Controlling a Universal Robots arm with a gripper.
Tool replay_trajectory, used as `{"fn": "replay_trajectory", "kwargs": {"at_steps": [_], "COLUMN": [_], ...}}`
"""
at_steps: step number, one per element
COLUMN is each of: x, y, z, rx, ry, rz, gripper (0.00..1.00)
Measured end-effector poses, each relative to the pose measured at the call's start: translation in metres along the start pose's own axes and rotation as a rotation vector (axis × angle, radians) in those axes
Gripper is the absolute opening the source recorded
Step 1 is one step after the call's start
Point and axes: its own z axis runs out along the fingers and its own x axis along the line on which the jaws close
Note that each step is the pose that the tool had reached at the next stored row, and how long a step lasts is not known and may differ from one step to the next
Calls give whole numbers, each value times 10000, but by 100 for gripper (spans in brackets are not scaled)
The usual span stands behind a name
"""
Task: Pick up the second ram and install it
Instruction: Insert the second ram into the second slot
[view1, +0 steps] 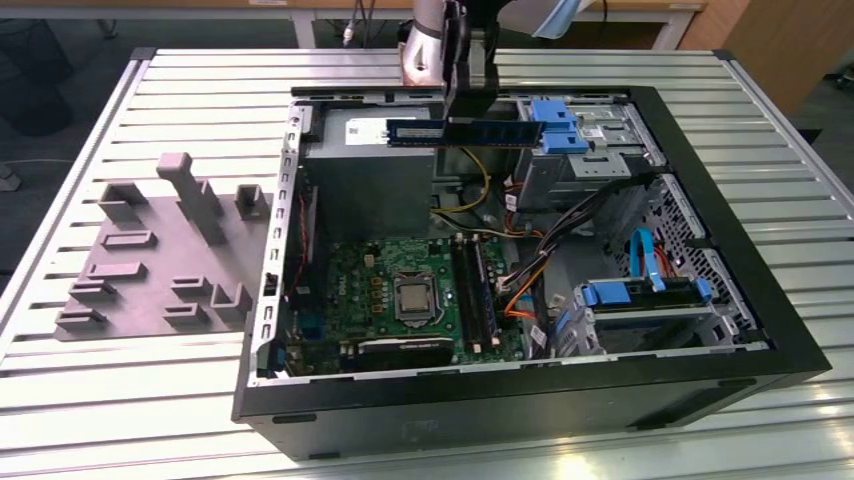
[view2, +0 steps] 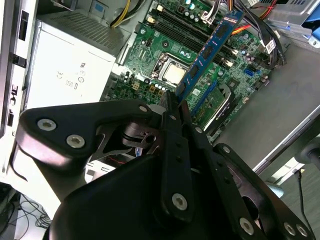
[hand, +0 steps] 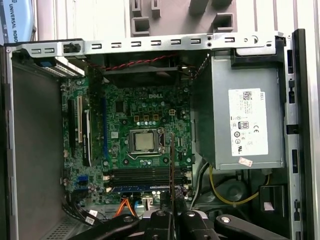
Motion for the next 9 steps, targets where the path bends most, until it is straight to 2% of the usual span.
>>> {"fn": "replay_trajectory", "kwargs": {"at_steps": [9], "x": [0], "y": [2], "z": [2], "rx": [-7], "ry": [-6], "rz": [495], "gripper": [14]}}
